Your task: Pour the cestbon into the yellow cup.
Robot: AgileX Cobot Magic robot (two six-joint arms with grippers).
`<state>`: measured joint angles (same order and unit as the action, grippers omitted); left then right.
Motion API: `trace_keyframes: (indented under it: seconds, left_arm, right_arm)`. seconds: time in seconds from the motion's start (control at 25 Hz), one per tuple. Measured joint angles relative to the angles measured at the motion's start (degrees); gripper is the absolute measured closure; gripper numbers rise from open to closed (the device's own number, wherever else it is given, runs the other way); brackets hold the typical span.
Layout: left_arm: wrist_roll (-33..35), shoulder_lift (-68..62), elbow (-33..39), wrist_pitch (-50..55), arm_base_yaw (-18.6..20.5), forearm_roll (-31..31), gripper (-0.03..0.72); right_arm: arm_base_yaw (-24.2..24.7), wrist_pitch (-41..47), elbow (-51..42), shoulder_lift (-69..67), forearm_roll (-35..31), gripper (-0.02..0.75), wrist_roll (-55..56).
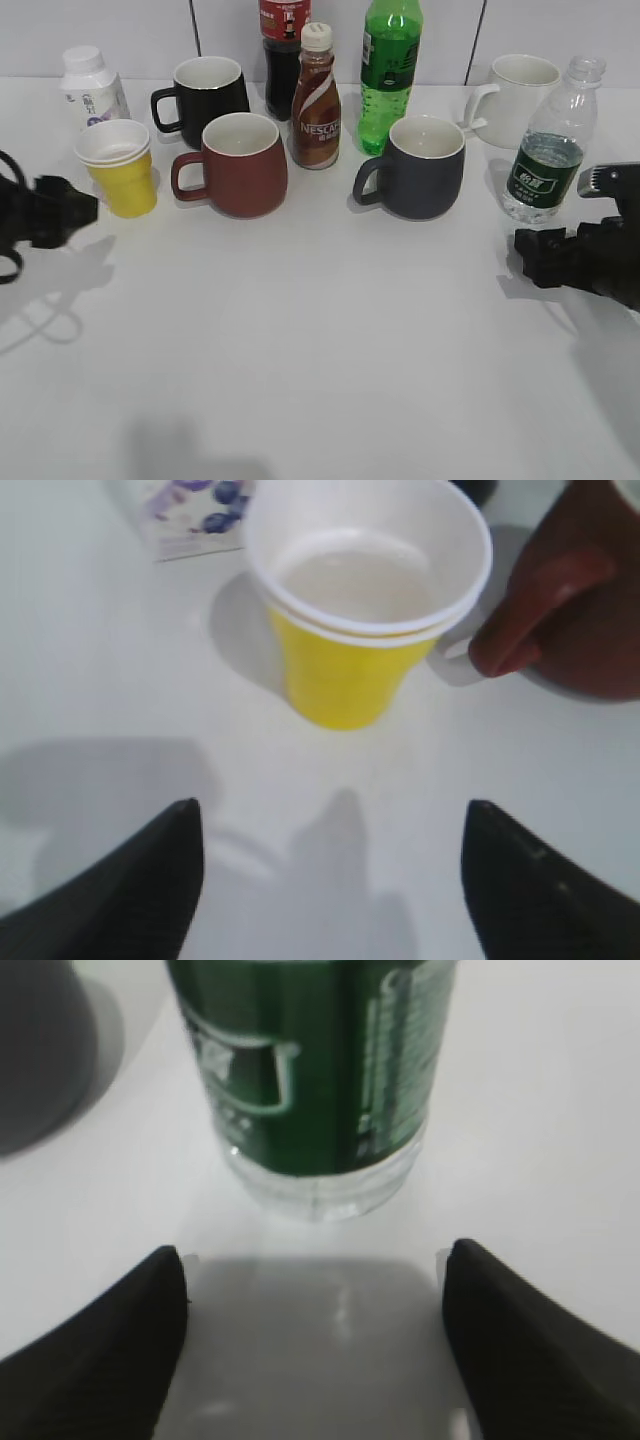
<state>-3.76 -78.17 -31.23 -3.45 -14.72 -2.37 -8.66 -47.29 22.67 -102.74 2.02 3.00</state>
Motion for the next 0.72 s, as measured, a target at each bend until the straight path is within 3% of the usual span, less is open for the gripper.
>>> trace_keyframes:
  seconds: [0.48,0.72]
  left_arm:
    - [-0.2,25.2,0.1,27.4,0.0,-1.6,0.109]
    - [-0.2,40.2,-1.7,45.9,0.0,-1.7,0.111]
  right_arm:
    - [0.0,29.6,0.0,19.1,4.1,0.143,4.8]
    - [-3.2,54.1,4.3,33.0,4.0,0.155,5.0]
